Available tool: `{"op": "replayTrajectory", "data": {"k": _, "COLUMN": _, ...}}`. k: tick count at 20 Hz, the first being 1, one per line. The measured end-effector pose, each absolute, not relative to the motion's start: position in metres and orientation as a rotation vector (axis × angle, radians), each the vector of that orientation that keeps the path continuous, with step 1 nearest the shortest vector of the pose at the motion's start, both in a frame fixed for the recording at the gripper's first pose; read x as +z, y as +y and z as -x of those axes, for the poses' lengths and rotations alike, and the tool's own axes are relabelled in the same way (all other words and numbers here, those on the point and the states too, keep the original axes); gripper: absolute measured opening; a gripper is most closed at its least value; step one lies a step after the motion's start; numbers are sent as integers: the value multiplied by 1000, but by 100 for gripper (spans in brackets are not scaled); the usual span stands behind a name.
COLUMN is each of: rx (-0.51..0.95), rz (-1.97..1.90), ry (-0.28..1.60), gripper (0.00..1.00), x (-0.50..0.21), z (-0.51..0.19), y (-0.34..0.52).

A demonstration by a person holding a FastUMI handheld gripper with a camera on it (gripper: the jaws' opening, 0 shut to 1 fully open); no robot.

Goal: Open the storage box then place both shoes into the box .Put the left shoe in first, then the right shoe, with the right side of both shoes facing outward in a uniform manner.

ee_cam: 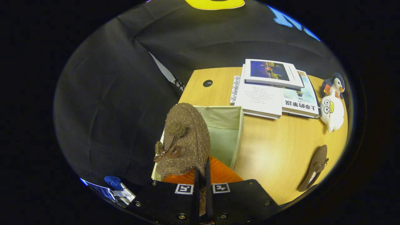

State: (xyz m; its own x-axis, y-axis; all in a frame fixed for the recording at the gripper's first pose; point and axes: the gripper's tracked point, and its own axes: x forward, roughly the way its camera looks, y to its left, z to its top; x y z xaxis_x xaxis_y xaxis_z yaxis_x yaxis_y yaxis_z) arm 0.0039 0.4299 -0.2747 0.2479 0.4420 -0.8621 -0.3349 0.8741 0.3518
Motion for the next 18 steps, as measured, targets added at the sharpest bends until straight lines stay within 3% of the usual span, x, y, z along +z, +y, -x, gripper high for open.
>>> {"op": "replayTrajectory", "data": {"k": 10, "rx": 559, "rz": -73, "ry": 1227, "gripper": 8, "x": -305, "z": -16, "y": 464}}
{"op": "replayTrajectory", "data": {"k": 11, "rx": 567, "rz": -70, "ry": 1228, "gripper": 19, "x": -303, "z": -14, "y": 459}}
{"op": "replayTrajectory", "data": {"k": 15, "rx": 561, "rz": -55, "ry": 1191, "gripper": 93, "x": -295, "z": -26, "y": 442}}
{"op": "replayTrajectory", "data": {"k": 18, "rx": 575, "rz": -65, "ry": 1157, "gripper": 93, "x": -276, "z": -33, "y": 426}}
